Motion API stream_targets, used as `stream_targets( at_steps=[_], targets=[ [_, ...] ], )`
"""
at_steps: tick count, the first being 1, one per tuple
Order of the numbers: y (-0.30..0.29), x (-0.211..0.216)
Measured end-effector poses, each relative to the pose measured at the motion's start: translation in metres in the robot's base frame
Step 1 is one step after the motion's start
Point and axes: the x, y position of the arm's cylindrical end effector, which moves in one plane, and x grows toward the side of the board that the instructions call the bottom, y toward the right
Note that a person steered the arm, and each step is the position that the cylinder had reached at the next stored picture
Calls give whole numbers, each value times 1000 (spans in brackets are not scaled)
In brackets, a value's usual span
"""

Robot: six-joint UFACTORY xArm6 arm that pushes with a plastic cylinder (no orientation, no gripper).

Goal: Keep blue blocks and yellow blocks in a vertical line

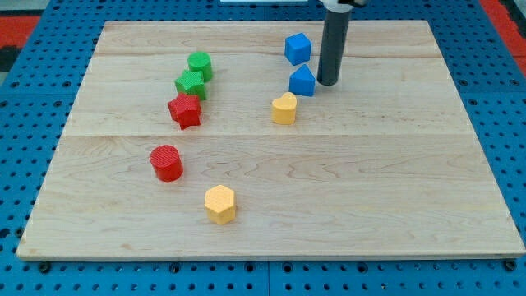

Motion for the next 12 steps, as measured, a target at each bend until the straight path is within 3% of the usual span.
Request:
stream_targets(
  at_steps=[4,6,7,9,12],
  targets=[
    [-50,-2],
    [22,-74],
    [7,-100],
    [-40,-97],
    [-48,-78]
  ],
)
